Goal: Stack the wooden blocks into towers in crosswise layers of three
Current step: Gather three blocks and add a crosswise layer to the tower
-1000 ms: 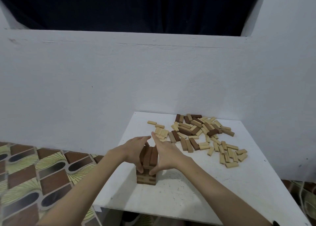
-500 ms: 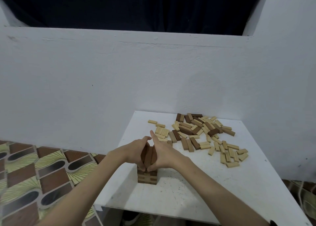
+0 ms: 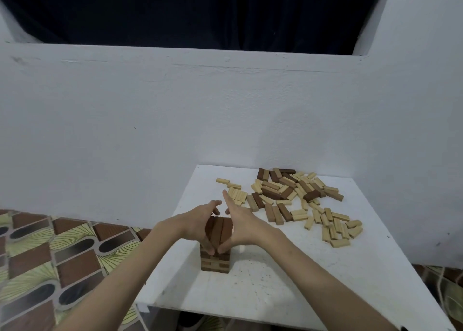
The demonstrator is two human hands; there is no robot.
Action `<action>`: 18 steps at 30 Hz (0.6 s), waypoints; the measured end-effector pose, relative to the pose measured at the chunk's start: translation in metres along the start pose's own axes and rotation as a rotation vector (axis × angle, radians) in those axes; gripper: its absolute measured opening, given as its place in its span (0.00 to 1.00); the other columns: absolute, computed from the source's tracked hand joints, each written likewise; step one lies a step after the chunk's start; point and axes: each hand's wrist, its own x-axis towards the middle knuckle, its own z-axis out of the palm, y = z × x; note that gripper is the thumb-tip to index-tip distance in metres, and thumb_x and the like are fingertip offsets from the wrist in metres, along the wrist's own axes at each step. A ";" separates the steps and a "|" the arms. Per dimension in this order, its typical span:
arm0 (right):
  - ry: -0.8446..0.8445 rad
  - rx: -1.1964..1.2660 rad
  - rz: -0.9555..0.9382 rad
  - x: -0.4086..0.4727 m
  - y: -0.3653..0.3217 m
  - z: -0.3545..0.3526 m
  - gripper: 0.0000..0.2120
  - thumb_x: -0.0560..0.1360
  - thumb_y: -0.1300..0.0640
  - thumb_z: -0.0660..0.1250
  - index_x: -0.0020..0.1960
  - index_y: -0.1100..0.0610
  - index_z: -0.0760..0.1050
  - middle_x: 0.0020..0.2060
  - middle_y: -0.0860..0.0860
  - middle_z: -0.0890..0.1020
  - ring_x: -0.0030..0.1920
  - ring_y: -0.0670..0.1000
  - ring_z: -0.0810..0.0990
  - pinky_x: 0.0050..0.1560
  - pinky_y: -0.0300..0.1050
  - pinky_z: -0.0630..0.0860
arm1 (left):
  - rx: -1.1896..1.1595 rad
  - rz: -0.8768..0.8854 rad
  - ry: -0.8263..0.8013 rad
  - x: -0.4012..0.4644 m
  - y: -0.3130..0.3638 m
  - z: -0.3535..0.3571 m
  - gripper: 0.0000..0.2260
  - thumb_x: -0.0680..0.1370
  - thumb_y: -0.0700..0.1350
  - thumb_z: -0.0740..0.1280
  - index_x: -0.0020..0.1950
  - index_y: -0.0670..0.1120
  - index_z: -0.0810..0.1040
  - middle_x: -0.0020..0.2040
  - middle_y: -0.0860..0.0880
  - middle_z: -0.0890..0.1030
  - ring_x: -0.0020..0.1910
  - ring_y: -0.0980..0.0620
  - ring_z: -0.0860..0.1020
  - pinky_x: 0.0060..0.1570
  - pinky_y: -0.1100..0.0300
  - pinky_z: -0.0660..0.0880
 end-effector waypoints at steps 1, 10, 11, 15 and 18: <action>0.004 -0.010 0.010 -0.001 0.004 -0.007 0.65 0.62 0.52 0.81 0.77 0.50 0.31 0.70 0.56 0.67 0.70 0.56 0.66 0.65 0.50 0.69 | -0.013 -0.003 0.004 -0.001 0.002 -0.003 0.54 0.62 0.47 0.81 0.76 0.50 0.47 0.71 0.51 0.63 0.70 0.52 0.63 0.66 0.56 0.67; 0.034 -0.053 0.145 -0.042 0.059 -0.059 0.61 0.63 0.51 0.80 0.78 0.52 0.39 0.75 0.52 0.61 0.74 0.53 0.61 0.67 0.44 0.64 | -0.069 0.131 0.293 0.011 0.056 -0.006 0.23 0.77 0.52 0.66 0.70 0.49 0.66 0.68 0.52 0.69 0.67 0.55 0.66 0.64 0.62 0.62; 0.047 -0.043 0.159 -0.045 0.066 -0.060 0.58 0.64 0.52 0.80 0.78 0.52 0.42 0.74 0.52 0.62 0.73 0.53 0.62 0.66 0.44 0.65 | -0.079 0.152 0.328 0.014 0.063 -0.002 0.21 0.77 0.51 0.65 0.68 0.49 0.68 0.67 0.52 0.71 0.67 0.55 0.66 0.62 0.63 0.62; 0.179 -0.048 0.154 -0.056 0.094 -0.061 0.38 0.69 0.56 0.76 0.74 0.54 0.62 0.69 0.52 0.70 0.67 0.51 0.69 0.61 0.41 0.68 | -0.103 0.199 0.440 0.034 0.090 0.024 0.14 0.80 0.46 0.62 0.65 0.47 0.71 0.64 0.50 0.72 0.65 0.53 0.67 0.59 0.66 0.61; 0.231 -0.067 0.153 -0.059 0.116 -0.052 0.25 0.73 0.57 0.72 0.68 0.55 0.70 0.61 0.51 0.74 0.60 0.50 0.73 0.54 0.37 0.68 | -0.085 0.240 0.478 0.054 0.106 0.058 0.12 0.80 0.42 0.61 0.63 0.44 0.72 0.62 0.48 0.73 0.63 0.51 0.69 0.57 0.67 0.62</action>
